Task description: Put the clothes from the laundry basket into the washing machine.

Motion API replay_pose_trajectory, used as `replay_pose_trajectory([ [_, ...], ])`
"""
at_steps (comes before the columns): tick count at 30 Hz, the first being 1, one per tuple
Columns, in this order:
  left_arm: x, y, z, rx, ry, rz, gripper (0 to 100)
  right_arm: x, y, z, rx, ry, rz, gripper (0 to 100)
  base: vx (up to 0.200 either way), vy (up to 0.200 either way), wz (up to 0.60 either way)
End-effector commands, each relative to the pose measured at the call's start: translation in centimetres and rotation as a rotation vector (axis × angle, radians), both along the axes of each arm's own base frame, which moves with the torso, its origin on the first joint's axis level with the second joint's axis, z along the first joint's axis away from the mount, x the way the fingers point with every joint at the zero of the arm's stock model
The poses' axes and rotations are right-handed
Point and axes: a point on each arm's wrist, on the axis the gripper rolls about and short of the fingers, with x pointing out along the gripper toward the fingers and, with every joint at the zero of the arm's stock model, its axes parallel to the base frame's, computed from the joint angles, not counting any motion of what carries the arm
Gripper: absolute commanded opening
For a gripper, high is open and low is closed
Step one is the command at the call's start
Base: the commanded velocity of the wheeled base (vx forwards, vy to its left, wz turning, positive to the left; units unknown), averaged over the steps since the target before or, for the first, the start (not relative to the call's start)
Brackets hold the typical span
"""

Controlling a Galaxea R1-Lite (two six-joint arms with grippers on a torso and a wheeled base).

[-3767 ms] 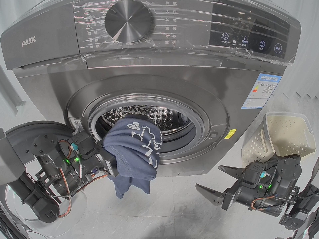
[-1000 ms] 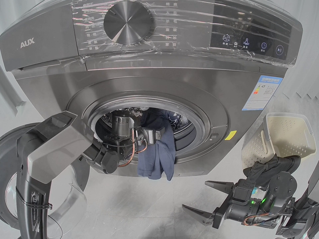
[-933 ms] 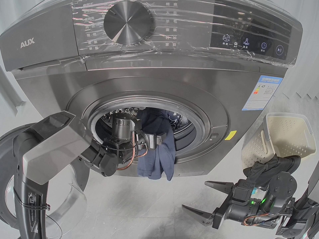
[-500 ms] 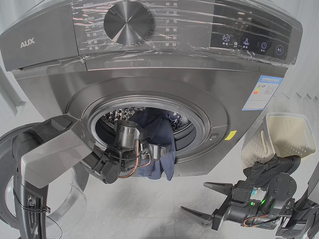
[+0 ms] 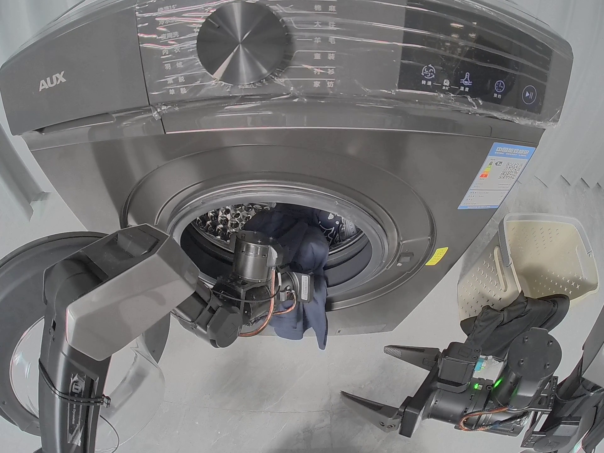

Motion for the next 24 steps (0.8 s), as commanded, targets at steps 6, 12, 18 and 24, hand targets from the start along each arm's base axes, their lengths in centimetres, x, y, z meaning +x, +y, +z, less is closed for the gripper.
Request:
replay_pose_trajectory([
  [6,5.1,0.7,4.4,-0.162,-0.239,0.151,0,0.0,0.2,0.1,0.005,-0.004,0.004,100,0.0,0.0,0.0],
  [12,6.9,1.0,6.0,-0.231,-0.359,0.216,0,0.0,0.2,0.0,0.001,-0.002,0.002,100,0.0,0.0,0.0],
  [18,6.7,1.0,6.0,-0.233,-0.356,0.213,0,0.1,0.2,-0.1,-0.001,0.001,0.004,100,0.0,0.0,0.0],
  [24,5.9,0.7,5.0,-0.221,-0.3,0.2,100,0.1,0.2,-0.1,-0.001,0.0,0.002,100,0.0,0.0,0.0],
])
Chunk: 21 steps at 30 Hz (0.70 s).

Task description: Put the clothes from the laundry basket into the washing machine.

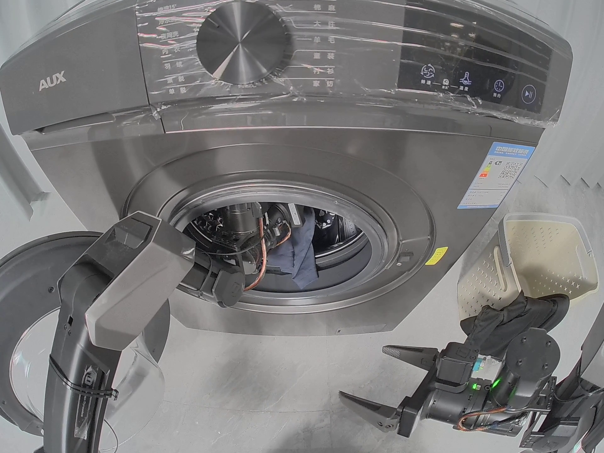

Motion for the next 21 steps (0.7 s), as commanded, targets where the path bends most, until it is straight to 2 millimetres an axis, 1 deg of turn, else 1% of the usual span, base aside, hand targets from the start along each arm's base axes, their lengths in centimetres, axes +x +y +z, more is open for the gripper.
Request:
replay_pose_trajectory([
  [1,-0.9,0.0,-1.5,0.038,0.062,-0.019,100,0.0,0.0,-0.1,-0.002,0.002,0.001,100,0.0,0.0,0.0],
  [3,-1.7,-0.1,-2.3,0.067,0.106,-0.033,100,0.0,0.0,-0.1,-0.003,0.002,0.0,100,0.0,0.0,0.0],
  [5,-2.4,-0.1,-3.6,0.118,0.163,-0.056,100,0.0,0.0,-0.1,-0.002,0.002,0.001,100,0.0,0.0,0.0],
  [7,-2.8,0.0,-4.5,0.157,0.19,-0.074,100,0.0,0.1,-0.2,-0.005,0.006,0.001,100,0.0,0.0,0.0],
  [8,-2.8,0.0,-4.5,0.157,0.19,-0.074,100,0.0,0.1,-0.2,-0.005,0.006,0.001,100,0.0,0.0,0.0],
  [9,-3.0,0.0,-5.2,0.178,0.204,-0.078,100,0.0,0.1,-0.2,-0.007,0.007,0.001,100,0.0,0.0,0.0],
  [13,-3.0,-0.1,-6.1,0.2,0.22,-0.086,100,0.0,0.1,-0.2,-0.007,0.007,0.003,100,0.0,0.0,0.0],
  [14,-2.9,0.0,-6.6,0.212,0.228,-0.084,100,0.0,0.1,-0.2,-0.007,0.007,0.003,100,0.0,0.0,0.0],
  [18,-2.7,0.4,-7.3,0.23,0.241,-0.075,100,0.0,0.1,-0.2,-0.006,0.007,0.003,100,0.0,0.0,0.0],
  [19,-2.6,0.4,-7.4,0.231,0.243,-0.074,0,0.0,0.1,-0.2,-0.006,0.007,0.003,100,0.0,0.0,0.0],
  [21,-2.5,0.5,-7.5,0.231,0.243,-0.072,0,0.0,0.1,-0.2,-0.006,0.007,0.003,100,0.0,0.0,0.0],
])
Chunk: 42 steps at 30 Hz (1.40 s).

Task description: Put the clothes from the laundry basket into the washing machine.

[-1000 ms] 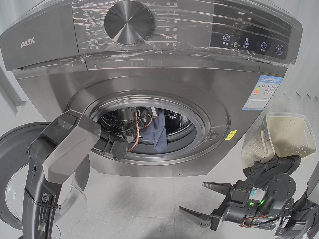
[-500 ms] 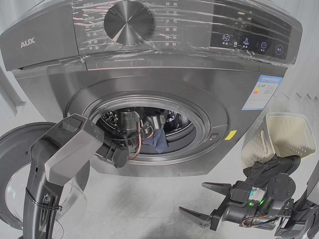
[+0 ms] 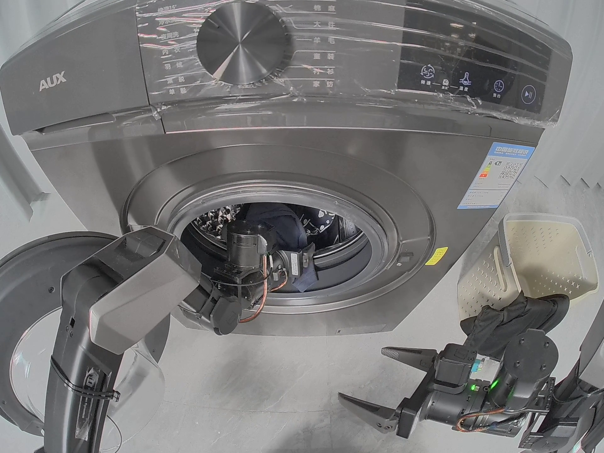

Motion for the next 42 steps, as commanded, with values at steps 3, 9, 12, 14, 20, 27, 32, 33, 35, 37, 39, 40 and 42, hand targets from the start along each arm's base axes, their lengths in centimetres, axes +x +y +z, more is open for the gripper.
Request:
replay_pose_trajectory([
  [3,0.4,-0.1,-0.4,-0.001,0.005,0.006,0,0.0,0.0,0.0,-0.001,0.0,-0.001,100,0.0,0.0,0.0],
  [9,2.5,-1.1,2.0,-0.077,-0.094,0.029,0,0.0,0.1,0.0,0.002,-0.002,0.001,100,0.0,0.0,0.0],
  [12,3.9,-1.2,2.9,-0.134,-0.153,0.065,0,0.1,0.1,0.0,0.003,-0.003,0.001,100,0.0,0.0,0.0],
  [14,4.8,-1.3,3.6,-0.164,-0.197,0.089,0,0.1,0.1,0.0,0.003,-0.003,0.001,100,0.0,0.0,0.0],
  [20,7.1,-1.3,5.2,-0.251,-0.307,0.156,0,0.1,0.1,0.1,0.007,-0.005,0.001,100,0.0,0.0,0.0],
  [27,7.1,-1.3,4.9,-0.252,-0.298,0.166,0,0.1,0.1,0.1,0.006,-0.004,0.001,100,0.0,0.0,0.0],
  [32,5.8,-1.3,5.7,-0.288,-0.213,0.161,100,0.1,0.1,0.1,0.007,-0.005,0.001,100,0.0,0.0,0.0],
  [33,5.2,-1.3,6.0,-0.294,-0.174,0.16,100,0.1,0.1,0.1,0.007,-0.005,0.001,100,0.0,0.0,0.0],
  [35,4.3,-1.2,6.2,-0.288,-0.119,0.147,100,0.1,0.1,0.1,0.006,-0.004,0.001,100,0.0,0.0,0.0],
  [37,3.9,-1.1,6.0,-0.28,-0.104,0.141,100,0.1,0.1,0.1,0.006,-0.004,0.001,100,0.0,0.0,0.0],
  [39,3.3,-0.9,6.3,-0.274,-0.094,0.14,100,0.1,0.1,0.1,0.007,-0.006,-0.002,100,0.0,0.0,0.0],
  [40,3.1,-0.9,6.5,-0.271,-0.092,0.137,100,0.1,0.1,0.2,0.007,-0.005,-0.001,100,0.0,0.0,0.0],
  [42,1.1,-1.3,7.0,-0.25,-0.066,0.11,100,0.0,0.0,0.2,0.007,-0.006,-0.002,100,0.0,0.0,0.0],
])
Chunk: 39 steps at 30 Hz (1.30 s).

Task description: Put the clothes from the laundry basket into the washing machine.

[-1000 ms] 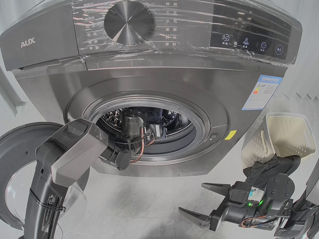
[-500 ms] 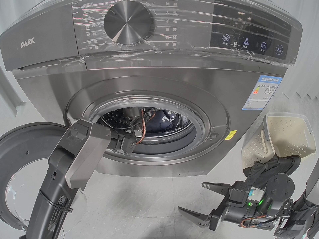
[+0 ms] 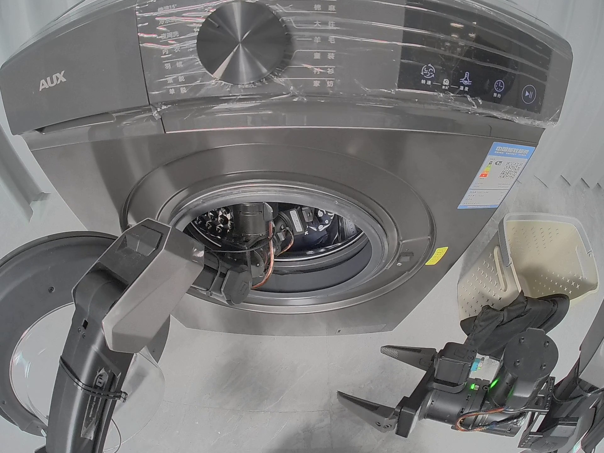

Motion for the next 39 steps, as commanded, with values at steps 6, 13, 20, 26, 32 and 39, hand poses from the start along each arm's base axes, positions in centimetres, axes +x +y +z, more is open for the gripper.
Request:
replay_pose_trajectory([
  [6,-11.2,-0.3,2.9,0.147,0.036,-0.204,100,-0.4,-0.5,-0.1,-0.013,0.01,-0.001,100,0.0,0.0,0.0],
  [13,-21.8,0.8,0.8,0.248,0.063,-0.402,100,-1.0,-1.3,0.0,-0.019,0.015,0.001,100,0.0,0.0,0.0],
  [20,-28.7,5.7,3.4,0.201,-0.025,-0.433,100,-2.6,-2.6,1.5,0.049,0.001,-0.044,100,0.0,0.0,0.0],
  [26,-31.8,8.9,5.7,0.152,-0.089,-0.414,100,-2.7,-4.0,3.5,0.138,-0.063,-0.121,100,0.0,0.0,0.0],
  [32,-34.2,11.6,7.0,0.135,-0.151,-0.379,100,-1.9,-7.2,5.6,0.211,-0.165,-0.285,100,0.0,0.0,0.0],
  [39,-35.7,14.7,7.1,0.152,-0.188,-0.286,100,-2.0,-9.7,6.6,0.205,-0.217,-0.399,100,0.0,0.0,0.0],
])
